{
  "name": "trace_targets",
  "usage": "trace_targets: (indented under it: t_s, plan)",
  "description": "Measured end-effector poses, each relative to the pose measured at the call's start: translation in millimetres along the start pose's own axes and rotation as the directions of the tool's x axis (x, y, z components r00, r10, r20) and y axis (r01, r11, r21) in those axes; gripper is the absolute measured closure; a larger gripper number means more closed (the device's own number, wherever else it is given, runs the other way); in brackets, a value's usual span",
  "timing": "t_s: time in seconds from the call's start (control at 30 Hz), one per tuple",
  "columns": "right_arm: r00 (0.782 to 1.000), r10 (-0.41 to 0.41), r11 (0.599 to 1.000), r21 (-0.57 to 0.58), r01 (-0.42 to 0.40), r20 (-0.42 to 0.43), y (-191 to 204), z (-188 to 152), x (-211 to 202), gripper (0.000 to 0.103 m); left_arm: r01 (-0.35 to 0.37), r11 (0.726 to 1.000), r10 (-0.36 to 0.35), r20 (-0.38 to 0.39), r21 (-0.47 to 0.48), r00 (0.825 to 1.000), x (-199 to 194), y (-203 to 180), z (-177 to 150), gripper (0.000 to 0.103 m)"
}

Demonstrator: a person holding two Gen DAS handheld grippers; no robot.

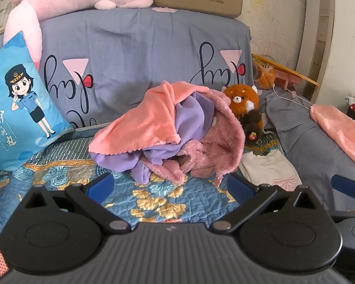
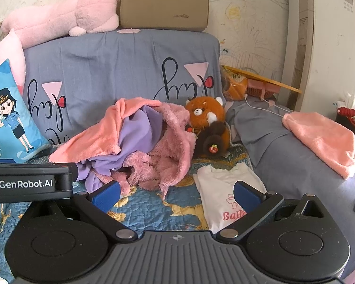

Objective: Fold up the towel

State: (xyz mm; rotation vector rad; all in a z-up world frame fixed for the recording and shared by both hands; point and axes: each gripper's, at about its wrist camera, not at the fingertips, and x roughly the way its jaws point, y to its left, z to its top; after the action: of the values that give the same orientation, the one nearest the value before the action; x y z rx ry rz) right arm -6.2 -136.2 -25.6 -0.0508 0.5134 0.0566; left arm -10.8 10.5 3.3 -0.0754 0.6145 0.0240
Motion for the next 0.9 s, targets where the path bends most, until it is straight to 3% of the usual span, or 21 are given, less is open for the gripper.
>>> trace_targets:
  t_s: [0.4,0.57,0.7,0.8,0.9]
  plan:
    - [1.000,0.000,1.000,-0.017,-0.001,-0.025,3,-7,14,0.000,-0.005,1.000,0.006,-0.049,0.006,0.999,13,9,-3,0.000]
    - [0.999,0.029,0.999,-0.037,-0.030,-0.039,10,-15,37,0.000,-0.082,0.997,0.081,-0.083,0.000,0.993,30,29,-11,0.000]
    - [0.997,0.068,0.995,-0.073,-0.066,0.020,22,-18,62,0.000,-0.129,0.992,0.129,-0.055,0.011,0.990,37,54,-20,0.000]
    - [0.989,0.096,0.988,-0.131,-0.081,0.108,39,-17,87,0.001,-0.118,0.993,0.119,-0.044,0.026,0.992,38,76,-30,0.000]
    - [0.972,0.176,0.958,-0.255,-0.132,0.158,65,-12,123,0.005,-0.093,0.996,0.092,-0.084,-0.006,0.992,42,102,-47,0.000]
